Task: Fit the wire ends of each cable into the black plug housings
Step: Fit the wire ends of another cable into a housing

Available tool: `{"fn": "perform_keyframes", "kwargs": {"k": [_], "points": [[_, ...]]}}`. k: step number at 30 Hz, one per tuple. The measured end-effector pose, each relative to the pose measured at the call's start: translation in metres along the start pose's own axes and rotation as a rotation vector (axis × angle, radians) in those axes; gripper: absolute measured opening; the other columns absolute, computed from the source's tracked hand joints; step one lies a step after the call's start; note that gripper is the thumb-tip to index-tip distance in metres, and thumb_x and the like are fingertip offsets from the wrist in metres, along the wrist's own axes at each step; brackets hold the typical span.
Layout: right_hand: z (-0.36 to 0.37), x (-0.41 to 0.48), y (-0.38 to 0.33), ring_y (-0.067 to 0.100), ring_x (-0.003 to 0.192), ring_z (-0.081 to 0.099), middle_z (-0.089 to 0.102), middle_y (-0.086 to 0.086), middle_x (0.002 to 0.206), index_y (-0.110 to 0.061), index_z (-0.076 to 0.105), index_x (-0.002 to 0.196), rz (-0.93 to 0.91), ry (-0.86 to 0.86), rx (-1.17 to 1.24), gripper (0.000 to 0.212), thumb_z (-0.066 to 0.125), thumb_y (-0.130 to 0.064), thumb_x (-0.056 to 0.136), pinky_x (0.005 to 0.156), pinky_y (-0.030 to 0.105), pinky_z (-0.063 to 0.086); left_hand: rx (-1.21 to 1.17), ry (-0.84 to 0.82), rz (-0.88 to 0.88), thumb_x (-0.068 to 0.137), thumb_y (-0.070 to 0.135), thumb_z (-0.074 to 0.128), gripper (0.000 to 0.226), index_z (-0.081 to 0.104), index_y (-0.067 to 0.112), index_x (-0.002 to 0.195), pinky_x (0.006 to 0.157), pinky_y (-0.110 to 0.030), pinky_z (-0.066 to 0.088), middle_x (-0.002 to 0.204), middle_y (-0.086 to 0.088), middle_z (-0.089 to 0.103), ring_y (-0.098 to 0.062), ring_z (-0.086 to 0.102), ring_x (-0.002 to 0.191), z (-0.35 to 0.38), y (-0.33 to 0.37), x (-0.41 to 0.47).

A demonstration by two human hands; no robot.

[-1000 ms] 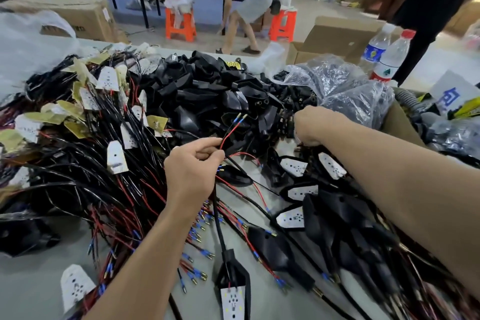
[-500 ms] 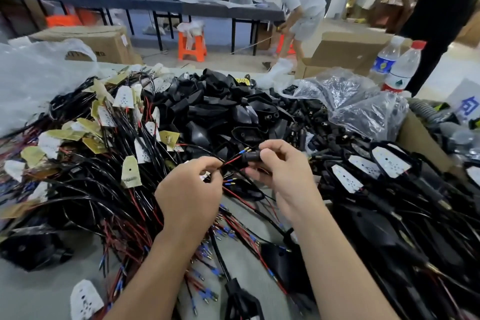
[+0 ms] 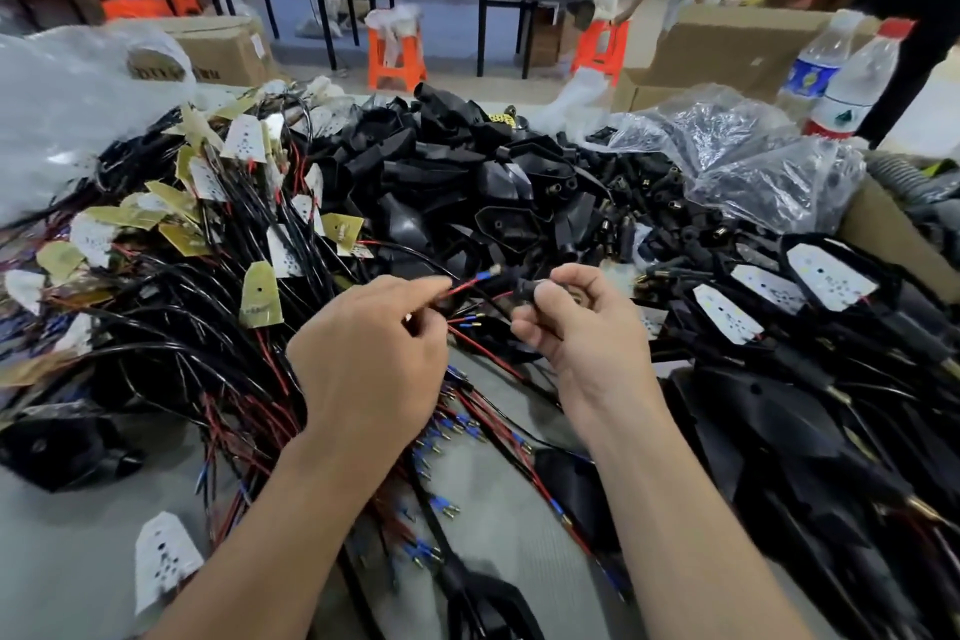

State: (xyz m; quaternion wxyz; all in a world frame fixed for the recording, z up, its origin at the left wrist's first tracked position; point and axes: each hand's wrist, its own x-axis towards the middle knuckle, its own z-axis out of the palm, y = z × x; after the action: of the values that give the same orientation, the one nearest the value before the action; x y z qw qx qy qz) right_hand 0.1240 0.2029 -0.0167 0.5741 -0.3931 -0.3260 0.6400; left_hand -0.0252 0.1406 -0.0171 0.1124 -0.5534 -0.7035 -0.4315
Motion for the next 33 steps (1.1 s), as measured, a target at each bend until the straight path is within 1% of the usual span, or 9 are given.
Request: {"fn": "perform_keyframes", "kwargs": {"k": [3, 6, 10, 12, 15, 19, 24, 28, 33], "points": [[-0.003, 0.001, 0.002, 0.015, 0.056, 0.065, 0.060, 0.000, 0.065, -0.008, 0.056, 0.100, 0.010, -0.035, 0.005, 0.018, 0.062, 0.008, 0.095, 0.054, 0.023, 0.055, -0.008, -0.023, 0.012, 0.083, 0.016, 0.078, 0.021, 0.084, 0.035, 0.092, 0.065, -0.016, 0.040, 0.090, 0.018, 0.077, -0.008, 0.069, 0.087, 0.000, -0.006, -0.004], [-0.006, 0.000, 0.003, 0.016, 0.055, 0.063, 0.064, 0.002, 0.065, -0.010, 0.057, 0.095, -0.022, -0.069, -0.073, 0.024, 0.066, 0.011, 0.090, 0.052, 0.021, 0.053, -0.028, -0.030, 0.028, 0.083, 0.025, 0.084, 0.009, 0.084, 0.032, 0.088, 0.068, -0.016, 0.040, 0.088, 0.017, 0.077, -0.008, 0.068, 0.086, 0.003, -0.008, -0.004], [-0.009, 0.000, 0.004, 0.016, 0.056, 0.059, 0.065, 0.005, 0.067, -0.012, 0.065, 0.091, -0.046, -0.069, -0.123, 0.024, 0.069, 0.012, 0.087, 0.051, 0.021, 0.049, -0.069, -0.010, 0.087, 0.082, 0.015, 0.087, 0.012, 0.085, 0.024, 0.090, 0.080, -0.003, 0.037, 0.088, 0.009, 0.077, -0.009, 0.064, 0.085, 0.004, -0.013, -0.002], [-0.009, 0.002, 0.004, 0.015, 0.057, 0.059, 0.065, 0.004, 0.067, -0.012, 0.070, 0.090, -0.037, -0.064, -0.114, 0.021, 0.069, 0.009, 0.088, 0.052, 0.020, 0.049, -0.079, 0.021, 0.141, 0.082, 0.011, 0.086, 0.015, 0.085, 0.020, 0.094, 0.085, -0.002, 0.037, 0.089, 0.006, 0.077, -0.010, 0.063, 0.088, 0.003, -0.017, -0.001], [-0.008, 0.001, 0.006, 0.014, 0.056, 0.059, 0.064, 0.002, 0.065, -0.012, 0.071, 0.091, -0.021, -0.074, -0.113, 0.015, 0.067, 0.003, 0.093, 0.053, 0.021, 0.049, -0.074, 0.074, 0.237, 0.084, 0.009, 0.085, 0.011, 0.085, 0.019, 0.088, 0.081, -0.011, 0.043, 0.085, 0.006, 0.077, -0.018, 0.067, 0.087, 0.002, -0.019, 0.000], [-0.004, -0.001, 0.005, 0.015, 0.055, 0.060, 0.063, 0.002, 0.067, -0.012, 0.067, 0.094, -0.011, -0.072, -0.068, 0.012, 0.060, -0.004, 0.100, 0.051, 0.022, 0.049, -0.048, 0.103, 0.246, 0.084, 0.010, 0.085, 0.014, 0.085, 0.024, 0.084, 0.071, -0.019, 0.048, 0.083, 0.009, 0.077, -0.015, 0.068, 0.085, 0.005, -0.018, -0.001], [0.000, -0.006, 0.002, 0.018, 0.057, 0.062, 0.058, 0.017, 0.089, -0.010, 0.063, 0.098, 0.009, -0.137, -0.036, 0.014, 0.053, -0.001, 0.103, 0.052, 0.024, 0.051, -0.036, 0.103, 0.230, 0.083, 0.016, 0.082, 0.010, 0.082, 0.027, 0.084, 0.069, -0.018, 0.046, 0.086, 0.012, 0.077, -0.010, 0.069, 0.088, 0.008, -0.012, -0.003], [0.000, -0.008, 0.003, 0.019, 0.062, 0.066, 0.061, 0.009, 0.081, -0.009, 0.064, 0.101, 0.008, -0.192, -0.053, 0.016, 0.052, 0.000, 0.103, 0.056, 0.025, 0.055, -0.019, 0.080, 0.245, 0.084, 0.018, 0.082, 0.011, 0.083, 0.029, 0.083, 0.061, -0.028, 0.052, 0.081, 0.013, 0.077, -0.009, 0.070, 0.082, 0.006, -0.012, -0.004], [-0.003, -0.008, 0.006, 0.021, 0.067, 0.069, 0.071, 0.010, 0.082, -0.010, 0.066, 0.101, -0.018, -0.252, -0.102, 0.014, 0.057, 0.001, 0.099, 0.063, 0.026, 0.058, -0.017, 0.069, 0.255, 0.082, 0.012, 0.083, 0.014, 0.083, 0.025, 0.080, 0.066, -0.025, 0.047, 0.078, 0.012, 0.076, -0.015, 0.065, 0.080, 0.003, -0.010, -0.001]]}}
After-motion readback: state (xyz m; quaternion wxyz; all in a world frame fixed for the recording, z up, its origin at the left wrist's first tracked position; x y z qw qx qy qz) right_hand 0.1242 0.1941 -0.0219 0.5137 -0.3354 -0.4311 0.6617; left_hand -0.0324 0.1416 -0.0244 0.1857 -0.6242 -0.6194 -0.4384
